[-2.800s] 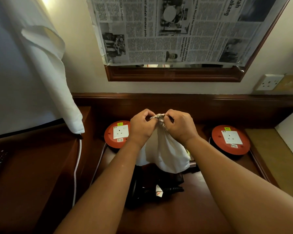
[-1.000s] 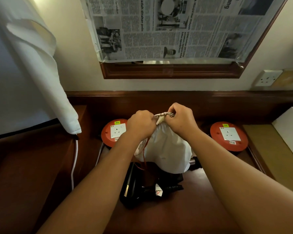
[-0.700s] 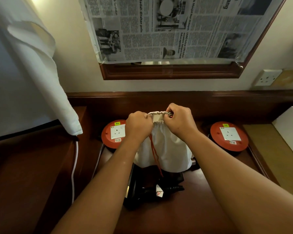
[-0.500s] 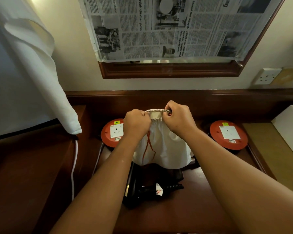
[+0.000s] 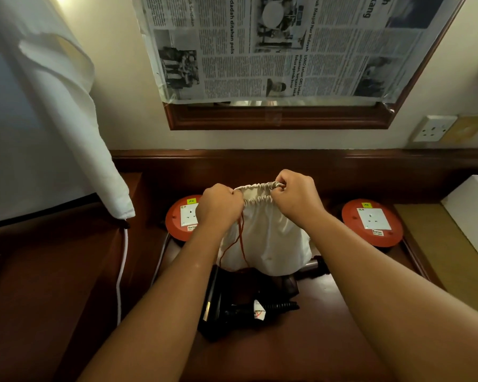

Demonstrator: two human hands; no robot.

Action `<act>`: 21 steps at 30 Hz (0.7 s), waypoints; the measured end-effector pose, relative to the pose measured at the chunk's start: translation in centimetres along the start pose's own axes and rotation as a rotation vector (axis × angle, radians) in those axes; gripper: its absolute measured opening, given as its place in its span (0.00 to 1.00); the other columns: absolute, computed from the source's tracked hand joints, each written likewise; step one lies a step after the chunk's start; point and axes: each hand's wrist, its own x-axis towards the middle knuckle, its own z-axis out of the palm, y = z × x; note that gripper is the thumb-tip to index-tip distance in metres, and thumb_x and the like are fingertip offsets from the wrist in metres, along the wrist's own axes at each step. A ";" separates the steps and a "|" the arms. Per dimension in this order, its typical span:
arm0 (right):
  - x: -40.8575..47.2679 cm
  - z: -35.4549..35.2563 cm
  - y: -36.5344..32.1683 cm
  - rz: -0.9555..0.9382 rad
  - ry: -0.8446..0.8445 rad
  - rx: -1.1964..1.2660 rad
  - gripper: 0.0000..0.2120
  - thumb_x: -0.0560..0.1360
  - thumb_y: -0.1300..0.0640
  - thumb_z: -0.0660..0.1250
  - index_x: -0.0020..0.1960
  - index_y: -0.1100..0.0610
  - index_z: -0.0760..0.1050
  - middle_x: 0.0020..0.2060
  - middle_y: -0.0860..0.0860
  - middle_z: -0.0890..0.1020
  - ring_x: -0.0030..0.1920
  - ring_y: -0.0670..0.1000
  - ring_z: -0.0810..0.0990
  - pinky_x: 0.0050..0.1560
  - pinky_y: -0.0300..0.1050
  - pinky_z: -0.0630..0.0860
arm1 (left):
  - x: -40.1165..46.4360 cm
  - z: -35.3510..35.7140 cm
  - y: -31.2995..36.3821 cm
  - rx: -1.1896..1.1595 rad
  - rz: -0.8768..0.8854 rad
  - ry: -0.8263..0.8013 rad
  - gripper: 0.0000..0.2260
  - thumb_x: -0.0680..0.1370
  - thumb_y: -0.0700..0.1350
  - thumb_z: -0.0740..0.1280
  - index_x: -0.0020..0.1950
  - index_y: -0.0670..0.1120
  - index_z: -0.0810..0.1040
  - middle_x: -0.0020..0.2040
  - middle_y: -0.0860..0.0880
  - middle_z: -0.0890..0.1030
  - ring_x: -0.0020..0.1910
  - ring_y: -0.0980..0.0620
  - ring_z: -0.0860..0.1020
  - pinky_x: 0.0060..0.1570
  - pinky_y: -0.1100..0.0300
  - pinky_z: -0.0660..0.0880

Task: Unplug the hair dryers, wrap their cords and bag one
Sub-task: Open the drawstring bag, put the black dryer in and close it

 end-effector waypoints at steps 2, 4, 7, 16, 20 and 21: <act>0.0 -0.4 0.4 0.000 -0.063 0.032 0.05 0.73 0.63 0.60 0.42 0.58 0.74 0.37 0.54 0.78 0.35 0.51 0.74 0.32 0.46 0.72 | 0.1 -0.3 0.2 0.133 0.160 -0.059 0.12 0.77 0.45 0.61 0.34 0.46 0.72 0.33 0.50 0.72 0.34 0.49 0.72 0.31 0.59 0.64; -0.1 -0.5 0.7 -0.036 -0.116 0.028 0.03 0.74 0.61 0.63 0.44 0.57 0.75 0.37 0.53 0.79 0.36 0.52 0.75 0.33 0.45 0.73 | 0.4 -0.4 0.6 0.176 0.274 -0.110 0.05 0.78 0.47 0.63 0.45 0.48 0.75 0.40 0.52 0.73 0.40 0.51 0.74 0.36 0.58 0.68; -0.5 -0.5 0.7 -0.081 -0.148 -0.056 0.03 0.75 0.57 0.66 0.46 0.57 0.75 0.37 0.52 0.79 0.37 0.52 0.77 0.36 0.47 0.76 | 0.7 0.1 1.2 0.280 0.352 -0.178 0.08 0.80 0.49 0.61 0.42 0.48 0.74 0.38 0.50 0.75 0.38 0.50 0.74 0.32 0.59 0.66; -0.6 -0.7 0.2 -0.076 0.000 -0.221 0.13 0.73 0.61 0.59 0.30 0.57 0.66 0.27 0.51 0.71 0.27 0.49 0.67 0.27 0.42 0.64 | -0.8 1.5 1.3 0.211 0.414 0.013 0.13 0.83 0.47 0.55 0.47 0.41 0.74 0.39 0.45 0.76 0.37 0.46 0.74 0.35 0.57 0.66; -0.6 -0.6 0.1 -0.074 -0.014 -0.244 0.10 0.73 0.61 0.59 0.33 0.57 0.69 0.29 0.51 0.73 0.29 0.51 0.72 0.28 0.44 0.68 | -0.8 1.3 1.3 0.156 0.347 0.045 0.13 0.82 0.45 0.56 0.42 0.41 0.72 0.37 0.46 0.74 0.37 0.46 0.73 0.35 0.58 0.64; -0.6 -0.6 0.2 -0.073 -0.018 -0.233 0.10 0.73 0.61 0.59 0.34 0.58 0.71 0.29 0.52 0.74 0.30 0.52 0.72 0.29 0.45 0.69 | -0.8 1.3 1.3 0.142 0.330 0.056 0.13 0.82 0.44 0.57 0.40 0.42 0.71 0.36 0.46 0.73 0.36 0.46 0.72 0.35 0.58 0.63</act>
